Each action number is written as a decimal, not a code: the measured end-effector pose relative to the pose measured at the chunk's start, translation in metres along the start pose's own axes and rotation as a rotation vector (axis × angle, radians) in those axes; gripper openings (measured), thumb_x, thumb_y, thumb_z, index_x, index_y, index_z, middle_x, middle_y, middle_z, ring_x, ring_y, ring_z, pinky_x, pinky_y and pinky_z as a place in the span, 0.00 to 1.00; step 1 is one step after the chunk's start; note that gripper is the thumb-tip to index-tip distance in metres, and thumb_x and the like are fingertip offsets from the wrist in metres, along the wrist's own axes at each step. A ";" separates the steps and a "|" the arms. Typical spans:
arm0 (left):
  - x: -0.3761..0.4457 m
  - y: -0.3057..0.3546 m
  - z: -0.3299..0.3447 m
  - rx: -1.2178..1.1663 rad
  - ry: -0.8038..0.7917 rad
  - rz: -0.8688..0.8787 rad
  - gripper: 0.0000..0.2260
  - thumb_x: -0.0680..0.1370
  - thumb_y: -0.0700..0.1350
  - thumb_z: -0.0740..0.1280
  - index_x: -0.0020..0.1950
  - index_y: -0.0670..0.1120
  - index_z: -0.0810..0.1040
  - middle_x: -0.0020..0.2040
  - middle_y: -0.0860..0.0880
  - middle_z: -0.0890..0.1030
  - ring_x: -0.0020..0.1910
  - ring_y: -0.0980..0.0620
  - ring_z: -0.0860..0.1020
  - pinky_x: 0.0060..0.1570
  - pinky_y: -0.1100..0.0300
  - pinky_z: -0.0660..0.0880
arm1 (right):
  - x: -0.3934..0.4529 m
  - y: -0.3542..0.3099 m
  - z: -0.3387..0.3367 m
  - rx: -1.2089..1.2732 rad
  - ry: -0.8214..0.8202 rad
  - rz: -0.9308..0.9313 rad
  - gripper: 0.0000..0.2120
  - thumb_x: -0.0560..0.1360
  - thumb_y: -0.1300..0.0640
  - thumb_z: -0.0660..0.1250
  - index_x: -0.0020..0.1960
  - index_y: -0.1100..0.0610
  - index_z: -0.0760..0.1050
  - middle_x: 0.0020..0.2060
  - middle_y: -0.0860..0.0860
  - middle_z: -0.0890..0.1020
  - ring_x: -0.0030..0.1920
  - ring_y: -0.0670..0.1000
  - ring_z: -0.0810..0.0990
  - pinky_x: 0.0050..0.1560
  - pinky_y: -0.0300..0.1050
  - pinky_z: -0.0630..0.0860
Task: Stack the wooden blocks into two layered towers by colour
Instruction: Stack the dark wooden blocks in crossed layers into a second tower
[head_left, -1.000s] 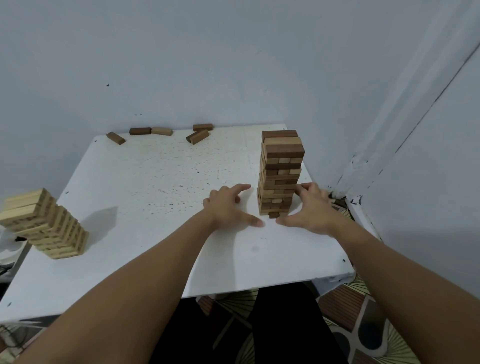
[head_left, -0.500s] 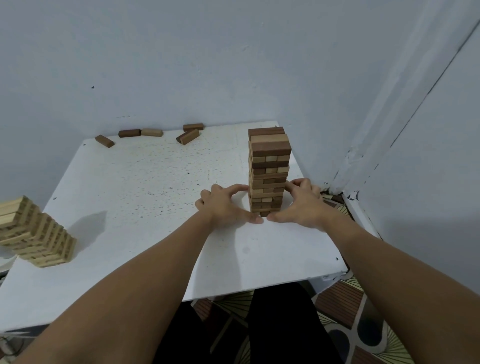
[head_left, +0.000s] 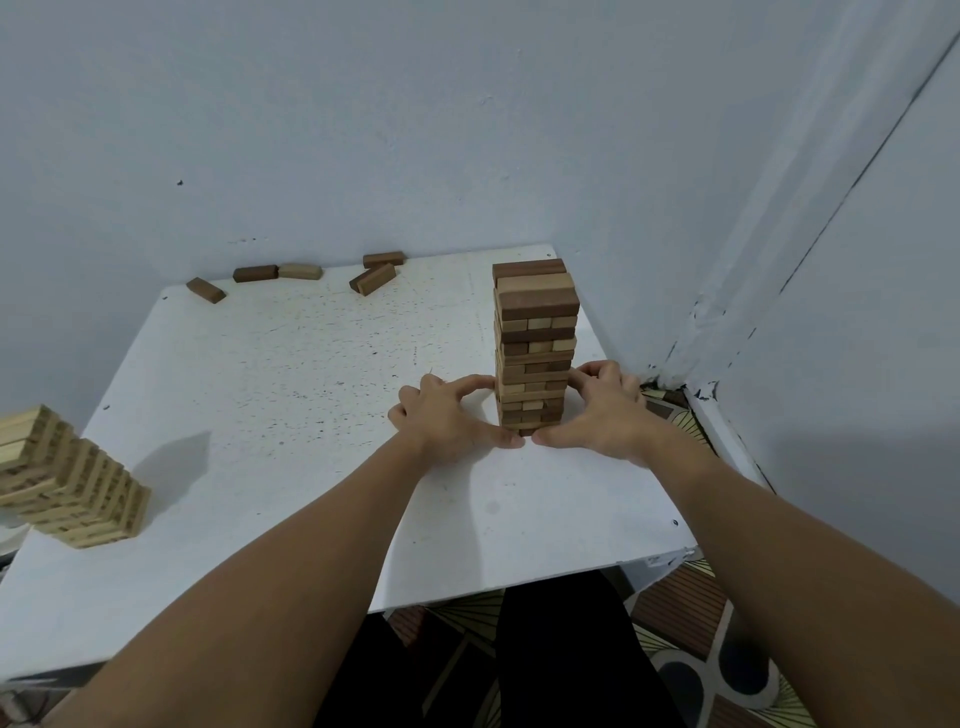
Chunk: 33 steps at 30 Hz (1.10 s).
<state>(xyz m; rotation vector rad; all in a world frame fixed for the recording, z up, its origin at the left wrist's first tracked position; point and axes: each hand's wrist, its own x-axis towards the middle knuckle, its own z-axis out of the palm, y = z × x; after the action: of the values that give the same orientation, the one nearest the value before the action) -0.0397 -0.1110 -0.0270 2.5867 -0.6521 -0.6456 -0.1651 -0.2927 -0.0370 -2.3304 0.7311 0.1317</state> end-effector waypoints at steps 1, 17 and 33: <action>0.000 -0.001 0.001 0.006 0.006 0.004 0.38 0.61 0.74 0.77 0.68 0.76 0.69 0.66 0.49 0.68 0.71 0.43 0.60 0.68 0.46 0.59 | 0.000 0.000 0.000 -0.002 0.003 0.002 0.39 0.65 0.35 0.80 0.71 0.36 0.67 0.69 0.45 0.59 0.73 0.55 0.54 0.75 0.55 0.61; -0.003 -0.010 -0.005 0.000 -0.014 0.053 0.45 0.61 0.69 0.80 0.75 0.70 0.64 0.67 0.50 0.69 0.72 0.44 0.61 0.71 0.44 0.59 | -0.011 0.001 0.002 0.003 0.027 -0.009 0.45 0.66 0.35 0.79 0.77 0.36 0.60 0.74 0.45 0.59 0.76 0.55 0.52 0.78 0.58 0.56; -0.038 -0.113 -0.031 -0.204 0.250 0.132 0.19 0.80 0.54 0.69 0.71 0.53 0.76 0.57 0.51 0.77 0.63 0.47 0.72 0.65 0.46 0.73 | -0.104 -0.024 0.082 -0.065 0.524 -0.103 0.17 0.77 0.46 0.70 0.61 0.50 0.71 0.55 0.46 0.70 0.57 0.51 0.67 0.57 0.50 0.67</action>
<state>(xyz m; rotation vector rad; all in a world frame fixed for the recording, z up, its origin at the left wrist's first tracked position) -0.0150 0.0083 -0.0419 2.3599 -0.6333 -0.3214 -0.2305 -0.1768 -0.0564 -2.4820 0.8584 -0.5270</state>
